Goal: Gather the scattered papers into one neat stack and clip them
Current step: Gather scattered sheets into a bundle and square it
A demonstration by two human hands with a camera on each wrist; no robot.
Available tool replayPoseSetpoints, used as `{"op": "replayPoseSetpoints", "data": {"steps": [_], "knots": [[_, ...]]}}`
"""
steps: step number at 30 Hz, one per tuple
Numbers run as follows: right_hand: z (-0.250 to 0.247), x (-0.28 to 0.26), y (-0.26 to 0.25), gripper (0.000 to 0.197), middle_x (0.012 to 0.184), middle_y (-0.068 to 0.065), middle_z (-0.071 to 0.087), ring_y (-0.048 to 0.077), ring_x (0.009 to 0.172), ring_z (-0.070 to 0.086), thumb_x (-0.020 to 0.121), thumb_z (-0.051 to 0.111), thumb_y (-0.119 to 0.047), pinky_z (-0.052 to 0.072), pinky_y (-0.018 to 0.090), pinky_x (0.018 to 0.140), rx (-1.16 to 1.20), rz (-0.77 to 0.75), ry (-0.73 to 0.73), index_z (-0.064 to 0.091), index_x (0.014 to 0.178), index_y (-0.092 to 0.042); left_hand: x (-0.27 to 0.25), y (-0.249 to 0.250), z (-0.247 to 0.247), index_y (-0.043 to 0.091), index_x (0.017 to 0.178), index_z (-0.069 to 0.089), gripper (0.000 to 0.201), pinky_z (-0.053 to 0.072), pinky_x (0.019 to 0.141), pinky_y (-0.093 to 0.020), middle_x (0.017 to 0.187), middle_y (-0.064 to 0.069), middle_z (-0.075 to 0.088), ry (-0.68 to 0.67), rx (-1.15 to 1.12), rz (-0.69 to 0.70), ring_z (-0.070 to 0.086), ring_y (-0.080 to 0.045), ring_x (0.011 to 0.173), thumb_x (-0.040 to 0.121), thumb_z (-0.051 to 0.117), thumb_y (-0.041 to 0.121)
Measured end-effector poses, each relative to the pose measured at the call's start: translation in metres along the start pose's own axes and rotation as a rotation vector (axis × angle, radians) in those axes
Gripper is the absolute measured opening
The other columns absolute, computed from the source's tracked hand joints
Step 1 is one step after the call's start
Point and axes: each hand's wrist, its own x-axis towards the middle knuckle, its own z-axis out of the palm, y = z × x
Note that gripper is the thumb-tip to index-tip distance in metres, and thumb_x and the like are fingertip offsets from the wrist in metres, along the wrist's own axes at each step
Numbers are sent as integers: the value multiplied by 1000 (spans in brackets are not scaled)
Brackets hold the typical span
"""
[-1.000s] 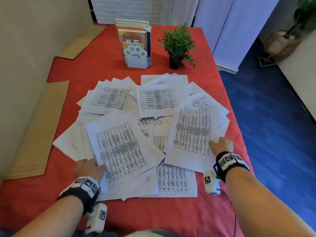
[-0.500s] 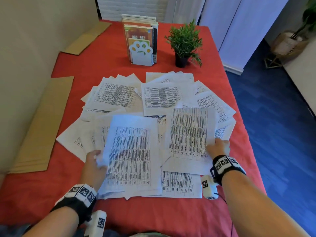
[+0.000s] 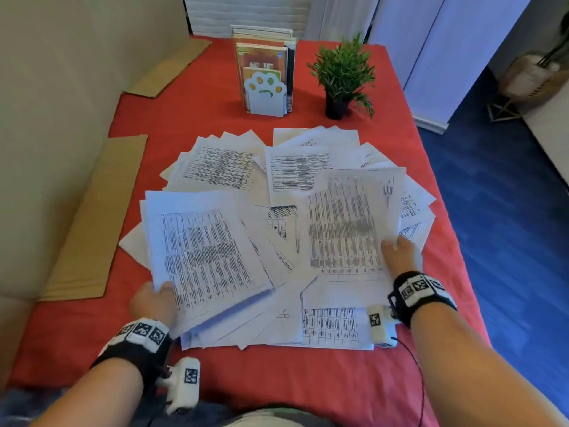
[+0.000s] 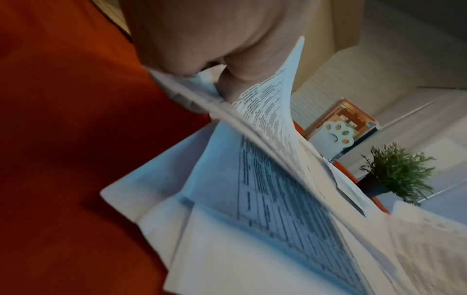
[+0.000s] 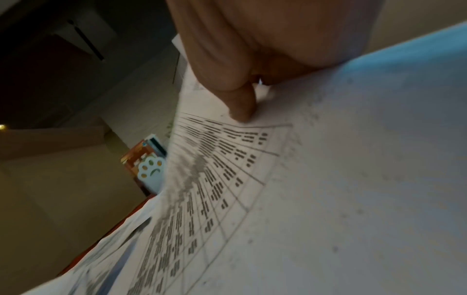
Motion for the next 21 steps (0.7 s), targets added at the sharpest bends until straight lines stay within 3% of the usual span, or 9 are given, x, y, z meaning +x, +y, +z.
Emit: {"op": "replayPoseSetpoints", "data": {"steps": [2, 4, 7, 10, 13, 16, 19, 21], "knots": [[-16, -2, 3, 27, 80, 18, 52, 32, 82, 53, 87, 48, -30, 35, 31, 72, 10, -19, -38, 51, 80, -4, 0, 0, -1, -5, 87, 58, 24, 38, 66, -34, 76, -18, 56, -21, 15, 15, 50, -31, 72, 92, 52, 18], [-26, -8, 7, 33, 74, 13, 54, 28, 71, 50, 86, 47, -35, 34, 29, 63, 58, -22, -112, 54, 79, -4, -4, 3, 2, -3, 78, 58, 26, 36, 59, -33, 64, -13, 52, -81, 43, 44, 50, -31, 64, 91, 53, 19], [-21, -17, 12, 31, 71, 11, 57, 24, 68, 53, 93, 50, -28, 39, 27, 61, 14, -11, -206, 58, 76, -4, -14, 10, 14, -6, 68, 62, 30, 30, 46, -27, 56, -12, 52, -106, 75, 82, 48, -26, 52, 85, 59, 20], [5, -32, 9, 34, 65, 10, 54, 21, 59, 50, 93, 51, -27, 38, 28, 59, -10, -17, -240, 51, 64, -9, -20, 15, 25, -3, 63, 63, 27, 38, 48, -22, 60, -14, 62, -108, 52, 81, 55, -24, 50, 79, 65, 17], [30, -54, 1, 37, 59, 3, 45, 19, 55, 44, 95, 47, -27, 33, 25, 52, -25, -26, -266, 42, 60, -15, -23, 17, 29, -7, 74, 68, 18, 44, 54, -28, 74, -22, 68, -75, 25, 124, 61, -31, 61, 77, 66, 10], [37, -58, 1, 30, 68, 6, 54, 24, 69, 52, 96, 45, -22, 38, 27, 56, -47, -61, -159, 51, 69, -11, -28, 20, 22, -6, 90, 64, 15, 48, 66, -37, 86, -18, 64, 6, -20, 148, 59, -33, 76, 81, 63, 6], [25, -48, 0, 22, 81, 17, 59, 28, 77, 55, 94, 47, -18, 40, 32, 67, -12, -97, 60, 56, 83, -1, -36, 27, 6, 5, 121, 49, 39, 42, 74, -33, 100, -6, 54, 77, -187, 101, 56, -26, 89, 83, 58, -2], [9, -42, -6, 20, 80, 15, 56, 24, 76, 51, 94, 48, -17, 36, 31, 67, 87, -135, 150, 53, 84, 1, -32, 27, -5, 14, 137, 36, 61, 46, 84, -34, 121, -2, 53, 110, -264, 91, 56, -24, 102, 84, 57, -6]]}}
